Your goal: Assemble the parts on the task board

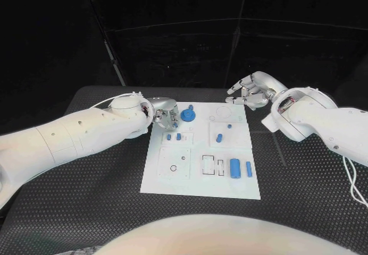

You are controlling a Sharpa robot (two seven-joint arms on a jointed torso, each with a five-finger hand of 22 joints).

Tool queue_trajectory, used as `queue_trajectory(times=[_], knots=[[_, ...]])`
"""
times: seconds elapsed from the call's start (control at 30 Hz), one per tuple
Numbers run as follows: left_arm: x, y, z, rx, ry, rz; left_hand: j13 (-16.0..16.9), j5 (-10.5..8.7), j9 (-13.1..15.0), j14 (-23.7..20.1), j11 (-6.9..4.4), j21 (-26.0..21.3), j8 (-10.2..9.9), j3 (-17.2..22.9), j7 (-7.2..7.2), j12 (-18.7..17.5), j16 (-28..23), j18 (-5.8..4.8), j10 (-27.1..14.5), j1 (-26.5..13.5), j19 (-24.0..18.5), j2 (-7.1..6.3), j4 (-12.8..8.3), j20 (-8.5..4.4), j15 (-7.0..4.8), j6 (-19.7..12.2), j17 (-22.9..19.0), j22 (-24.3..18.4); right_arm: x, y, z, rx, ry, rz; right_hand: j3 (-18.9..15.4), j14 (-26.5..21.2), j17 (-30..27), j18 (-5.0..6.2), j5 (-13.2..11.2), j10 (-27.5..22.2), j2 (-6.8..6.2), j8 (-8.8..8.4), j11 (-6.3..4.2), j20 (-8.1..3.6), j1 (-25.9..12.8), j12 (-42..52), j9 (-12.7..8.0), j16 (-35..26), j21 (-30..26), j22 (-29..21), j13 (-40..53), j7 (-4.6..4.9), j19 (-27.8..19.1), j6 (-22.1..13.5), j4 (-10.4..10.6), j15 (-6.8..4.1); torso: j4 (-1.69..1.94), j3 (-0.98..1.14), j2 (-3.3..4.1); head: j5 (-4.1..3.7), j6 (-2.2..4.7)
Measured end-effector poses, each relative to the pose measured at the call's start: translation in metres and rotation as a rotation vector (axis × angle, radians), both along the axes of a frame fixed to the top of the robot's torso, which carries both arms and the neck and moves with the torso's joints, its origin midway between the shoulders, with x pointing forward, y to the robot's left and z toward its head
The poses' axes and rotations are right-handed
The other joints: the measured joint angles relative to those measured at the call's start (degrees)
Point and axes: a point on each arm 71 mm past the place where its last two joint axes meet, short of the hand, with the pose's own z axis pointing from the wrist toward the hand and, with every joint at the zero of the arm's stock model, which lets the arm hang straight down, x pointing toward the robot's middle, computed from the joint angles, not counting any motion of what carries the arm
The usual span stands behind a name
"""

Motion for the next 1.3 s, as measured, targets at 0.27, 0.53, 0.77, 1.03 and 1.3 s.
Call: queue_trajectory(times=[0.27,0.53,0.77,1.03,1.3], knots=[[-0.0004,-0.0018,0.0002,-0.002,0.000,-0.005,0.08,0.00,-0.15,0.00,-0.19,0.35,-0.02,0.31,-0.01,-0.23,0.00,0.00,0.63,0.00,0.00,0.00,-0.31,0.00,0.00,0.44,0.00,0.40,0.0000,0.0000,0.0000,0.000,0.000,0.000,0.00,0.00,0.00,0.00,-0.01,0.00,0.00,0.00,0.00,0.00,0.00,0.00,0.00,0.00,0.00,0.00,0.00,0.00,0.00,0.00,0.00,0.00,0.00,0.00,0.01,0.03,-0.03],[-0.0006,-0.0028,0.0002,-0.004,0.000,-0.007,0.17,0.00,-0.07,0.00,-0.30,0.58,-0.18,0.62,-0.21,-0.22,0.19,0.00,1.14,-0.21,0.00,-0.22,-0.31,0.00,0.00,0.64,0.00,0.60,0.0001,-0.0001,-0.0001,0.000,0.000,0.000,0.00,0.00,0.00,0.00,-0.02,0.00,0.00,0.00,0.00,0.00,0.00,0.00,0.00,0.00,0.00,0.00,0.00,0.00,0.00,0.00,0.00,0.00,0.00,0.00,0.01,-0.02,-0.10],[-0.0005,-0.0032,-0.0003,0.000,0.005,-0.007,0.19,-0.40,-0.10,0.00,-0.50,0.58,-0.24,0.62,-0.21,-0.44,0.19,0.00,1.34,-0.45,0.00,-0.45,-0.31,0.00,0.00,1.05,-0.02,0.64,0.0002,-0.0001,-0.0001,0.000,0.001,0.000,0.00,0.00,0.00,0.00,-0.02,0.00,0.00,0.00,0.00,0.00,0.00,0.00,0.00,0.00,0.00,0.00,0.00,0.00,0.00,0.00,0.00,0.00,-0.01,0.00,0.02,-0.08,-0.21],[-0.0002,-0.0041,-0.0013,0.009,0.016,-0.005,0.19,-0.41,-0.67,0.00,-0.50,0.58,-1.56,0.78,0.22,-1.34,0.19,0.00,1.34,-1.19,0.00,-1.18,-0.15,0.00,0.00,-0.40,-0.44,0.73,0.0002,0.0000,-0.0002,0.000,0.001,0.000,0.00,0.00,0.00,0.00,-0.02,0.00,0.00,0.00,0.00,0.00,0.00,0.00,0.00,0.00,0.00,0.00,0.00,0.00,0.00,0.00,0.00,0.00,-0.03,0.00,0.02,-0.18,-0.32],[-0.0006,-0.0038,-0.0036,0.017,0.027,-0.003,0.18,-0.41,-1.55,0.00,-0.28,0.58,-2.84,0.94,0.29,-1.96,0.19,0.00,1.11,-1.88,0.00,-1.88,0.01,0.00,0.00,-2.77,-0.78,0.83,0.0005,0.0000,-0.0003,-0.001,0.001,-0.001,0.00,0.00,0.00,0.00,-0.02,0.00,0.00,-0.01,0.00,0.00,0.00,0.00,0.00,0.00,0.00,0.00,0.00,0.00,0.00,0.00,0.00,0.00,-0.03,0.00,0.00,-0.25,-0.35]])
